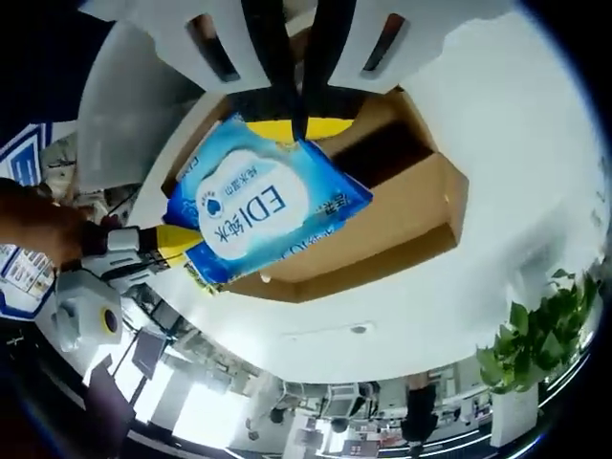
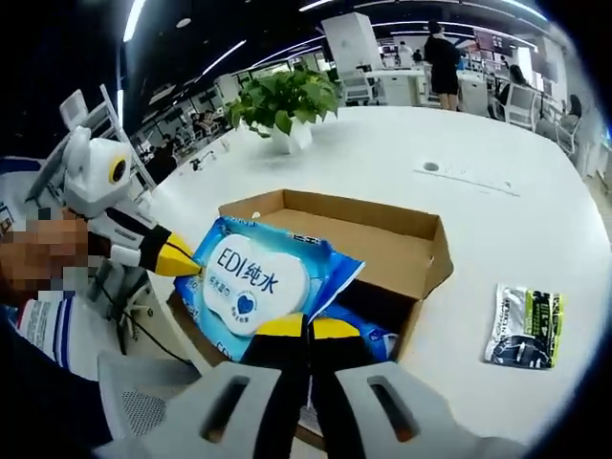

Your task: Operate the shoe box by opening the lid, removing the specified soft item, and placing it in the target area until the item is outside and the box remains undamaged.

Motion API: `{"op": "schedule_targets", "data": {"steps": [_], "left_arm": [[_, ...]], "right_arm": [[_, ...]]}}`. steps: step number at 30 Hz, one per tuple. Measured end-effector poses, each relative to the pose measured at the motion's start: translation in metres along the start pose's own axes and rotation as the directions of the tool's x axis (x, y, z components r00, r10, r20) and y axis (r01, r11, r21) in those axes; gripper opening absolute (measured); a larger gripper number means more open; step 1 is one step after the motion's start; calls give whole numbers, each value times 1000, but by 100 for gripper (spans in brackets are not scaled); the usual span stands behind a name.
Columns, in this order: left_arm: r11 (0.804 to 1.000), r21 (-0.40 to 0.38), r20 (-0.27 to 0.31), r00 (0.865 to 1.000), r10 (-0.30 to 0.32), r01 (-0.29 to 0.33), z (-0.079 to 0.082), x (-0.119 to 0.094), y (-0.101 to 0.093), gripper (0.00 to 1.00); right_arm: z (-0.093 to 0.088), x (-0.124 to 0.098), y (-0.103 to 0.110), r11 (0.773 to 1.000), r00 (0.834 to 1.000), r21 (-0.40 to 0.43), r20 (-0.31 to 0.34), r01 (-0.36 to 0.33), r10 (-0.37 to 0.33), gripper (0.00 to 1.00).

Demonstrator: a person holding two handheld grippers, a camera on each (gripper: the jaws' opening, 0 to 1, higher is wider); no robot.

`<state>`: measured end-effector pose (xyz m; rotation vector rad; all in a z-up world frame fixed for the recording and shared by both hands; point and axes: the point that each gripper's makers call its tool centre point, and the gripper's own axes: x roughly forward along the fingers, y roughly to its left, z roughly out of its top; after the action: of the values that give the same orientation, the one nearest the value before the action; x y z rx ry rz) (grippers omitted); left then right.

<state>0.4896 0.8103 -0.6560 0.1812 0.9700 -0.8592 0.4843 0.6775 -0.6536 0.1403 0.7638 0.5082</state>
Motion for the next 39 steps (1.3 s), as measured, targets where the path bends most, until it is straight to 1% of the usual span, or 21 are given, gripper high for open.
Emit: {"op": "schedule_targets", "data": {"steps": [5,7,13,18,19,25,33,39], "left_arm": [[1000,28,11,1000,-9,9,15,1,-11,0],[999,33,9,1000,-14,13,18,2,-16,0],[997,59,10,999,-40,40,30,10,-35,0],[995,79,13,998,-69,67,46,19,-53,0],[994,84,16,997,-76,75,50,21,-58,0],[988,114,4,994,-107,105,62,38,-79,0],[980,139,-13,990,-139,140,78,61,-102,0],[973,157,-24,986,-166,167,92,83,-122,0]], "right_arm": [[4,-11,-7,1000,1000,-4,17,16,-16,0],[5,-16,-11,1000,999,-1,22,24,-24,0],[8,-35,-30,999,998,11,46,53,-54,0],[7,-52,-50,996,994,25,63,83,-85,0],[7,-55,-53,996,994,28,65,89,-91,0],[4,-73,-75,991,989,48,75,125,-128,0],[0,-91,-106,985,983,71,78,160,-166,0],[-3,-106,-134,978,978,88,76,188,-195,0]]}}
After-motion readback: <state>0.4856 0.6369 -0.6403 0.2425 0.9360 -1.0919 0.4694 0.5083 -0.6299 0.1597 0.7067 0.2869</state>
